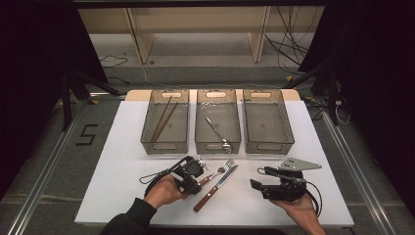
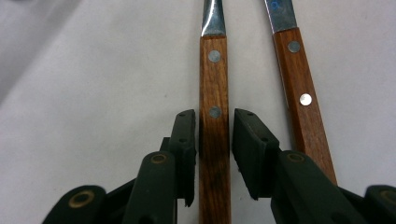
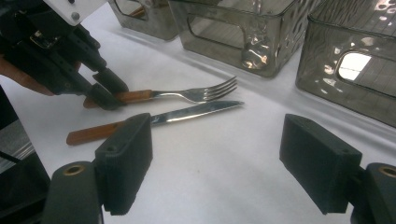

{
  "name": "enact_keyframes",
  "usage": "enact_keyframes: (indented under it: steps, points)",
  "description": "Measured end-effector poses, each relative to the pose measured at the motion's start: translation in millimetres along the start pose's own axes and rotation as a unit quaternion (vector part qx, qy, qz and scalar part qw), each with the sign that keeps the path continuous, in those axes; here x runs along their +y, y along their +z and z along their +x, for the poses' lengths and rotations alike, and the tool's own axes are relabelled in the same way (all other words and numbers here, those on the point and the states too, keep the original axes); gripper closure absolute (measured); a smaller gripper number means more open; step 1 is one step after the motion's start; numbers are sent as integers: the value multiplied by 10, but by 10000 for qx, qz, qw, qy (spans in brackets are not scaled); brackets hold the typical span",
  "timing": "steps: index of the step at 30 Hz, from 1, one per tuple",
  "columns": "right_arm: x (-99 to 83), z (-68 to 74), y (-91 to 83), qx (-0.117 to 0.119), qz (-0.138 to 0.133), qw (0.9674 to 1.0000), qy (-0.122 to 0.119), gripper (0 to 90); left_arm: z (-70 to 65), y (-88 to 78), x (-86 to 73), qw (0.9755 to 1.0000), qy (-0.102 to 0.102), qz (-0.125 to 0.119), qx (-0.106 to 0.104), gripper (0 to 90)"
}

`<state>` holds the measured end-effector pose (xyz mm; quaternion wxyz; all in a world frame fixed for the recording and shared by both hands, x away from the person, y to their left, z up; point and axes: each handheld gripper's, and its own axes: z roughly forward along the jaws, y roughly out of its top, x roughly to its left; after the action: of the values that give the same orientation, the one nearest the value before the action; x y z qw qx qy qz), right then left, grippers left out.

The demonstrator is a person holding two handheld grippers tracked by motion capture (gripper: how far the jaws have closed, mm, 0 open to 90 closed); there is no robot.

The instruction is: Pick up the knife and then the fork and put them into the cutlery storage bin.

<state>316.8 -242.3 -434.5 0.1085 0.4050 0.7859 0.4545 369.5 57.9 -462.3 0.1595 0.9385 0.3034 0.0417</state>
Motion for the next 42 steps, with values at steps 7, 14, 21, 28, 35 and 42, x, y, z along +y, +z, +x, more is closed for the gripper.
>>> enact_keyframes:
  steps: [7, 14, 21, 28, 35, 42]
  points:
    - [1, 3, 4, -14, 12, 10000, -13, 264, 10, -1, -2, 10000, -4, -27, -61, 742]
    - [1, 8, 3, -11, 12, 10000, -15, 267, 25, -2, -16, 9999, -72, -99, -102, 754]
    - [1, 10, 4, 4, -13, 10000, -13, 268, 56, -20, -33, 9997, -53, -183, -165, 757]
    - [5, 19, 3, 4, -16, 10000, -28, 268, 103, -93, -66, 9993, -106, -297, -206, 757]
    - [20, 67, -3, 61, -126, 9999, -95, 268, 124, -247, -81, 9984, -80, -450, -332, 757]
    - [67, 221, -13, 74, -363, 9982, -467, 268, 89, -402, -81, 9966, 11, -642, -513, 757]
